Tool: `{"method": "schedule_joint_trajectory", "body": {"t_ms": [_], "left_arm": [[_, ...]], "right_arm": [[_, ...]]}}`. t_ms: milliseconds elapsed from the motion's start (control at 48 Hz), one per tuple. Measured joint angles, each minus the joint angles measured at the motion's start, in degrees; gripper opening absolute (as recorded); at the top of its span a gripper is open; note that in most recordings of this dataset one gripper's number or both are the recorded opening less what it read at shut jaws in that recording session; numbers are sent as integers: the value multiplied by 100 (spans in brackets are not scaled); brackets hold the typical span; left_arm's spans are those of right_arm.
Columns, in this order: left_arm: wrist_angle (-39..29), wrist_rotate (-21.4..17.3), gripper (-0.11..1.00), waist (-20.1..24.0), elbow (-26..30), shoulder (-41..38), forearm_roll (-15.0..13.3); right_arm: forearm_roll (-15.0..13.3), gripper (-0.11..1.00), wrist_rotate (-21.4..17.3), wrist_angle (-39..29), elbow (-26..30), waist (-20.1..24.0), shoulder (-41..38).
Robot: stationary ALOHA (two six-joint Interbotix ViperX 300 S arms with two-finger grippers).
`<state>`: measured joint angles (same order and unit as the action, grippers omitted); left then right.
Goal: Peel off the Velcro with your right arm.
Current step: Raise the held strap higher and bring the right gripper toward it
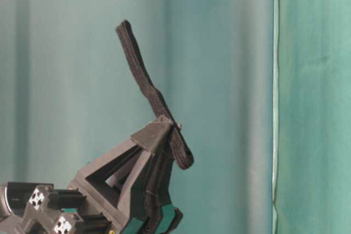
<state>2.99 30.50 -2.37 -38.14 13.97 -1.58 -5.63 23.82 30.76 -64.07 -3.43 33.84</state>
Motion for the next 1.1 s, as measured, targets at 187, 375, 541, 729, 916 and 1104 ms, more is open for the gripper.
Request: {"method": "schedule_joint_trajectory", "body": {"t_ms": [187,375,541,729,916,1104], "left_arm": [[167,132,10,0,-105,53,0],[246,237,10,-9,-167,53,0],[272,255,10,0,-220,53,0],[343,264,10,-9,-220,53,0],[360,264,10,-9,-255,53,0],[396,264,10,-9,-272,53,0]], "right_arm": [[-9,76,220,44,132,-9,-281],[0,63,272,62,246,-9,-466],[-9,56,352,158,272,-9,-545],[-9,48,378,325,316,-9,-642],[-9,38,378,492,343,-18,-729],[-9,26,378,642,352,-44,-756]]}}
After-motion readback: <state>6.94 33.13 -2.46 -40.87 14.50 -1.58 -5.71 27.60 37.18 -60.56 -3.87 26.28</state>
